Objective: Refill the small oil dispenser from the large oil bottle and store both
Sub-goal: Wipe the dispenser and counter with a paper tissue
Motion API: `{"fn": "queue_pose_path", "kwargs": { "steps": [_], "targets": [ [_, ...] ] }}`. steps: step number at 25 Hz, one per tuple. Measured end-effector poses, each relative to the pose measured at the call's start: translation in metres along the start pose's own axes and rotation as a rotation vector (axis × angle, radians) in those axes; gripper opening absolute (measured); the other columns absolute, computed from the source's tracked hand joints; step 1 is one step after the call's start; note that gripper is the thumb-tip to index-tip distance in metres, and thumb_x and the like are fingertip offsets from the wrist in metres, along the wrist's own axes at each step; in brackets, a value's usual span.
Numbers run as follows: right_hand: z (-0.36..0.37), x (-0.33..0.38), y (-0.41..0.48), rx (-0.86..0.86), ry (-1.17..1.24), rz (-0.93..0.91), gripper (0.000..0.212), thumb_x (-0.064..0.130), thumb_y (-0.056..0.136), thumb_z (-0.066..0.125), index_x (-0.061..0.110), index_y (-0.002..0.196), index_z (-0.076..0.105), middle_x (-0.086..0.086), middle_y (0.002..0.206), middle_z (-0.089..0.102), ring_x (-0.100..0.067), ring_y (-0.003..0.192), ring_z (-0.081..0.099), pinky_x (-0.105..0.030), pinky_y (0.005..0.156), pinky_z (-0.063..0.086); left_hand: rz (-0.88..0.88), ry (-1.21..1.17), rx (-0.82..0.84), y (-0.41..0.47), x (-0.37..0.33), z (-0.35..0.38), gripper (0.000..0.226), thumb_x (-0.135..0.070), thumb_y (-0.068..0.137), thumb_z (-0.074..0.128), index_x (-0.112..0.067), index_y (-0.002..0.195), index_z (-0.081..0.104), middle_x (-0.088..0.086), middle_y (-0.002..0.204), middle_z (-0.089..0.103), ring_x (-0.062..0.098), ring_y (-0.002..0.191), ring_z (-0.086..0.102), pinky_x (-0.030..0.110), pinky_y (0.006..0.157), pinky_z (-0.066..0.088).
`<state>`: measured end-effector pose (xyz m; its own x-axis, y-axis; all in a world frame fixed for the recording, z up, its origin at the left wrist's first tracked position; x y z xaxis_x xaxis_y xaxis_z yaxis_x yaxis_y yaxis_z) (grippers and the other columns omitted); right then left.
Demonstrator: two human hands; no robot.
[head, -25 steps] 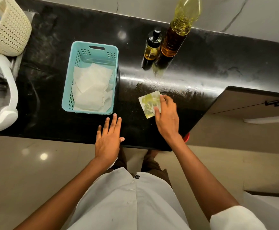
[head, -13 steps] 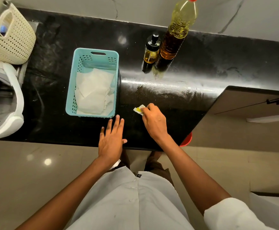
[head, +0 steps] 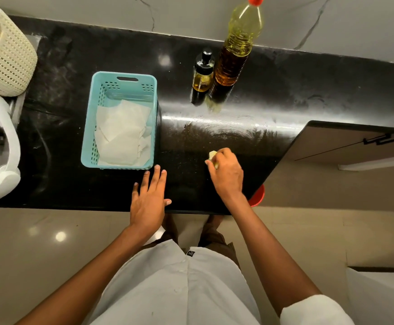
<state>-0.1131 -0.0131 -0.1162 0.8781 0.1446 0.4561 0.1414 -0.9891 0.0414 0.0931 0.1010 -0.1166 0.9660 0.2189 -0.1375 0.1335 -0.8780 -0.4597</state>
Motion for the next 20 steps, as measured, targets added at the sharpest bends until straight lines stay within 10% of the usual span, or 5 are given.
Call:
{"fn": "queue_pose_path", "kwargs": {
  "steps": [4,9,13,17,20],
  "targets": [
    [-0.007,-0.036,-0.008,-0.046,0.090,-0.119,0.020,0.014,0.106,0.062,0.006,0.121,0.073,-0.006,0.106,0.065,-0.019,0.091,0.063,-0.032,0.072,0.057,-0.012,-0.010,0.027,0.006,-0.001,-0.006,0.098,-0.038,0.102,0.067,-0.024,0.171,0.000,-0.002,0.179,-0.012,0.028,0.166,-0.001,0.055,0.131,0.018],
    [-0.059,-0.159,0.045,-0.233,0.025,0.150,0.020,0.011,0.099,0.062,0.009,0.108,0.080,-0.010,0.102,0.066,-0.030,0.091,0.065,-0.044,0.079,0.059,-0.019,-0.055,0.033,0.005,-0.004,-0.009,0.098,-0.030,0.098,0.073,-0.022,0.172,0.010,-0.004,0.179,-0.005,0.027,0.166,0.002,0.058,0.130,0.021],
    [-0.067,-0.179,0.106,-0.115,-0.042,0.325,0.044,0.001,0.102,0.047,0.001,0.143,0.061,-0.015,0.153,0.056,-0.034,0.140,0.054,-0.050,0.113,0.048,-0.058,-0.118,0.042,0.006,-0.005,-0.011,0.097,-0.020,0.097,0.075,-0.024,0.171,0.013,-0.007,0.179,-0.004,0.025,0.166,0.001,0.062,0.128,0.022],
    [-0.031,-0.097,0.108,0.191,-0.080,0.081,0.087,0.060,0.110,0.024,-0.004,0.166,0.008,-0.023,0.175,0.004,-0.035,0.164,0.005,-0.047,0.134,0.008,-0.112,-0.176,0.007,-0.002,-0.012,-0.005,0.095,-0.014,0.098,0.074,-0.029,0.171,0.014,-0.011,0.179,-0.001,0.024,0.166,0.002,0.065,0.127,0.023],
    [-0.003,-0.028,0.062,0.388,-0.021,-0.187,0.100,0.076,0.104,0.015,0.000,0.167,0.000,-0.021,0.175,-0.006,-0.033,0.164,-0.005,-0.050,0.134,0.005,-0.140,-0.200,0.002,-0.006,-0.015,-0.004,0.094,-0.013,0.099,0.072,-0.031,0.171,0.015,-0.012,0.179,0.002,0.024,0.166,0.004,0.066,0.126,0.025]
  ]
}}
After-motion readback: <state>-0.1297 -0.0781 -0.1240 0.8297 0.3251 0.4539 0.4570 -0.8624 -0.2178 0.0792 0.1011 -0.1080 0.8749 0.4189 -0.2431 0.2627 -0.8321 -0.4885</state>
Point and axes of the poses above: each hand's wrist, its own y-axis towards the middle knuckle, its own z-axis out of the palm, x = y × z, the point moved 2 cm from there along y, towards the middle knuckle
